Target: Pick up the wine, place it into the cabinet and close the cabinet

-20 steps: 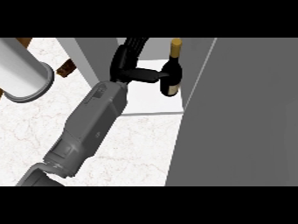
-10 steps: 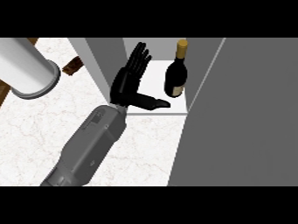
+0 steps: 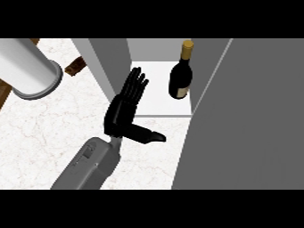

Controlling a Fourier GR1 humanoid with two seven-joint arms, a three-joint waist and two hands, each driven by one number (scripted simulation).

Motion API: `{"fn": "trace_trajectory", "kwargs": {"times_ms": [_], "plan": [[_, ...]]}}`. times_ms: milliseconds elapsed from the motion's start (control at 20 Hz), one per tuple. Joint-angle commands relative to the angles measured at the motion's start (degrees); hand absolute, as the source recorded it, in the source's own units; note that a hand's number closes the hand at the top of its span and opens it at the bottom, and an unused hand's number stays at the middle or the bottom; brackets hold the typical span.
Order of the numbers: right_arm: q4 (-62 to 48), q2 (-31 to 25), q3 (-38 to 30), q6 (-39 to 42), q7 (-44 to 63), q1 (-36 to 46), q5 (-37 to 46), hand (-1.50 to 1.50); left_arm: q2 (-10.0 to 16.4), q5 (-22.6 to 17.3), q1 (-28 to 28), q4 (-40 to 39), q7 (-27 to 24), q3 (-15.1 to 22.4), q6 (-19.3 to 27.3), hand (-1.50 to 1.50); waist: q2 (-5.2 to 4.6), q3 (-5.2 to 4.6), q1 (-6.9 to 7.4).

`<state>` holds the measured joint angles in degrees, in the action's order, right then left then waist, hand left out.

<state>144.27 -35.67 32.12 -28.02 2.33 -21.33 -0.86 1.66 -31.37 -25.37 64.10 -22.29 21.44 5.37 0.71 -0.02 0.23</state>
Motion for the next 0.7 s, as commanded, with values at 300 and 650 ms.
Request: {"fn": "trace_trajectory", "kwargs": {"times_ms": [300, 650], "plan": [[13.75, -4.21, 0.69, 1.28, 3.28, -6.56, -0.23, -1.50, 5.17, -1.45, 17.03, 18.09, 2.40, 2.23, -1.70, -1.50, -0.09, 0.01, -0.55], [11.90, -6.35, 0.67, 6.42, 2.24, -3.73, -4.77, -1.50, 8.79, -3.28, 22.52, 20.32, -0.12, -0.50, -6.92, -1.50, -0.45, 0.02, -0.47]]}}
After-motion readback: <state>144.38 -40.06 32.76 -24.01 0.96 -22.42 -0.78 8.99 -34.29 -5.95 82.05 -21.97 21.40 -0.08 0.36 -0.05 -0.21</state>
